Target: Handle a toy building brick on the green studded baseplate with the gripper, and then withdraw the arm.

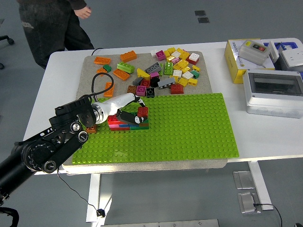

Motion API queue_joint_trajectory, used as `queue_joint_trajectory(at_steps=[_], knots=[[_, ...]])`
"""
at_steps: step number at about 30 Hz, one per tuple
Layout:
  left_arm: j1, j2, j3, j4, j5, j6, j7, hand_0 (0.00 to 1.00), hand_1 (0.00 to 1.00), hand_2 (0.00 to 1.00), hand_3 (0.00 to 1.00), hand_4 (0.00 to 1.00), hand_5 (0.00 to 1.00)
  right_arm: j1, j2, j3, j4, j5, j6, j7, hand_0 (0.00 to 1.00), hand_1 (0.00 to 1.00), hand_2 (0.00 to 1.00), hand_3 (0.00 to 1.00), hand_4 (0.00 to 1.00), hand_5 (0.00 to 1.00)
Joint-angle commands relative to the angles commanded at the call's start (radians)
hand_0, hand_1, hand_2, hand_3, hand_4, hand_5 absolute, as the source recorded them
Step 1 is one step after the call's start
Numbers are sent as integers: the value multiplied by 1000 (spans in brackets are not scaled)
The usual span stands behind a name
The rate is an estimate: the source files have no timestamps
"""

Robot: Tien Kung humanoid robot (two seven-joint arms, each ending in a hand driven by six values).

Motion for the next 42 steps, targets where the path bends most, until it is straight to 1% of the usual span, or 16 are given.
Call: queue_joint_trajectory(at_steps=[16,22,23,42], knots=[[1,1,-1,5,-3,1,-5,963,937,887,572,639,297,-2,1,-1,0,6,-3,5,707,641,419,752,592,998],[1,1,-1,7,-4,2,-6,962,937,888,577,629,299,-2,1,-3,0,9,-4,8,707,640,419,752,592,998],[1,1,-2,7,-4,2,-6,963,937,888,582,614,302,-2,1,-3,0,9,-4,8,702,640,418,751,592,998],[2,1,-4,13,-7,4,-13,963,942,902,612,632,305,-2,1,-4,0,12,-7,13,707,638,419,749,593,998]])
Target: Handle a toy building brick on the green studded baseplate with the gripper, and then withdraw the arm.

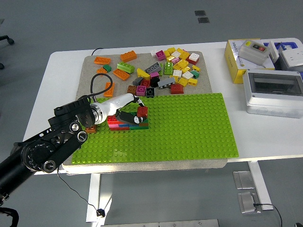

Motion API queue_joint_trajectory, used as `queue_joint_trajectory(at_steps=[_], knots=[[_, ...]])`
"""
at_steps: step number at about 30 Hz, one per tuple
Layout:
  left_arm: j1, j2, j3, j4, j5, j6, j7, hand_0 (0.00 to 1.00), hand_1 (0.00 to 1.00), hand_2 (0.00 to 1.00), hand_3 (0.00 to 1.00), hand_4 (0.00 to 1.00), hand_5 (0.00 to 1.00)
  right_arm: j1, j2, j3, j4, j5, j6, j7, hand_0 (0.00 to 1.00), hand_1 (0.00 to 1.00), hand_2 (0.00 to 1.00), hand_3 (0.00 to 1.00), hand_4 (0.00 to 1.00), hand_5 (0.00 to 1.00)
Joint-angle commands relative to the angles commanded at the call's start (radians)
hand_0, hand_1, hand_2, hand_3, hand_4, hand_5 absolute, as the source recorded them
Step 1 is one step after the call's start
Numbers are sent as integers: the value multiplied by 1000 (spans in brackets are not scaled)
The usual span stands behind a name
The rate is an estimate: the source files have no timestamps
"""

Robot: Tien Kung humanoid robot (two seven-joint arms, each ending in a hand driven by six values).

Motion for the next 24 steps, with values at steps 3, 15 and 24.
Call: queue_joint_trajectory(at_steps=[3,15,24], knots=[[0,0,0,0,-2,-1,-1,963,942,902,612,632,305,0,0,1,0,-1,0,1,707,638,419,749,593,998],[0,0,-2,-2,-5,-6,-4,963,945,906,622,651,318,-1,0,3,0,-2,-2,2,700,638,418,747,594,998],[1,0,-3,-1,-6,-4,-6,963,948,909,627,669,329,-2,0,3,0,-1,-3,3,700,638,418,746,594,998]])
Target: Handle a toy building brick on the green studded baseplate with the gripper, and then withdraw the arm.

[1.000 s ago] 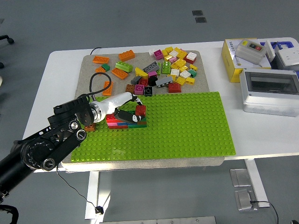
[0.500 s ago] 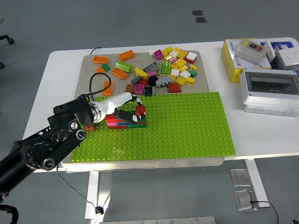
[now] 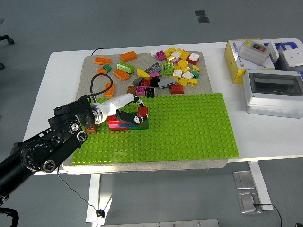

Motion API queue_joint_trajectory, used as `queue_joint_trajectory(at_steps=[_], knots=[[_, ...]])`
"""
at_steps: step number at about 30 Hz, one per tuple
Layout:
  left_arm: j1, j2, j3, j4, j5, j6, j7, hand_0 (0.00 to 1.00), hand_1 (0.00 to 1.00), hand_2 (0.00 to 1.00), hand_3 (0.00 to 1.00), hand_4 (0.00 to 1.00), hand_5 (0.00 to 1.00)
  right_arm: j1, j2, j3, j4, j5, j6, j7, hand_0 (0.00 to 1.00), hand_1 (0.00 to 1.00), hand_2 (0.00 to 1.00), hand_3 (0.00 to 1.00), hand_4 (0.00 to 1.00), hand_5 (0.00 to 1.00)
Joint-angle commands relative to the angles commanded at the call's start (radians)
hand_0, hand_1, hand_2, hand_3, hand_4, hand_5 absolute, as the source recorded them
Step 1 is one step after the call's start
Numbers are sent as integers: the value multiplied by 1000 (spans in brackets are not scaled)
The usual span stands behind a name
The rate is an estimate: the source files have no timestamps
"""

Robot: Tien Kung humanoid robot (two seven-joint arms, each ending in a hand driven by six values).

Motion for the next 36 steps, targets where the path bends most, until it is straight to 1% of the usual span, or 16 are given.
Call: queue_joint_trajectory(at_steps=[34,35,36], knots=[[1,1,2,-2,1,4,-5,960,952,916,654,696,351,-4,1,14,0,-14,1,-2,700,638,416,746,596,998],[0,1,2,-2,2,4,-5,959,953,919,679,698,351,-4,1,14,0,-14,1,-2,700,638,416,746,596,998],[0,1,2,-2,2,5,-6,959,953,919,679,698,351,-4,1,14,0,-14,2,-1,700,638,416,746,596,998]])
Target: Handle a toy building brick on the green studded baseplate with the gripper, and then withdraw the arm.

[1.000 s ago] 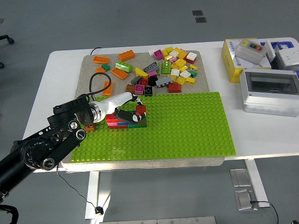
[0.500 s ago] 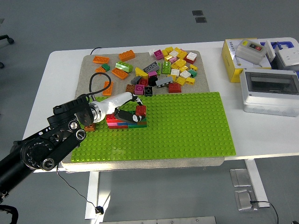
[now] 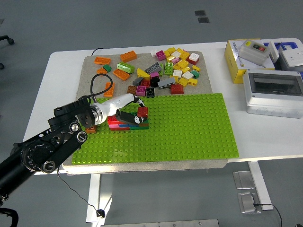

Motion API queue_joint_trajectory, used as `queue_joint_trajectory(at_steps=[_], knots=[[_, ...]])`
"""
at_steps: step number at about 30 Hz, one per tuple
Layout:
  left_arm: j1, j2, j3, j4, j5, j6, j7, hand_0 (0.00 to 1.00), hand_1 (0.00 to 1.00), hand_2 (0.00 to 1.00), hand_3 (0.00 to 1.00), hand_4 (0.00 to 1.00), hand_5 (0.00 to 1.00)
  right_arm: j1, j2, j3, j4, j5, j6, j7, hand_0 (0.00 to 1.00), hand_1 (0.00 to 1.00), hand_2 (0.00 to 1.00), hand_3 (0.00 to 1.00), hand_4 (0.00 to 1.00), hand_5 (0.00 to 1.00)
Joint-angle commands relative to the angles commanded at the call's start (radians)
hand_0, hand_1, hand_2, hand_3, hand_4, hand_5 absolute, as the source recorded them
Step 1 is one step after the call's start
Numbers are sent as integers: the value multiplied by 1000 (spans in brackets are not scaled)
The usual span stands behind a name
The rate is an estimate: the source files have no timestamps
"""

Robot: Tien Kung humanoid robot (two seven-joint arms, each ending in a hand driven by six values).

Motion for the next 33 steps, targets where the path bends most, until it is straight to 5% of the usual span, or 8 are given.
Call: queue_joint_trajectory(at_steps=[33], knots=[[0,0,-3,-7,4,-6,-2,958,959,930,720,726,359,2,-1,10,0,-10,1,-2,703,637,415,744,593,998]])
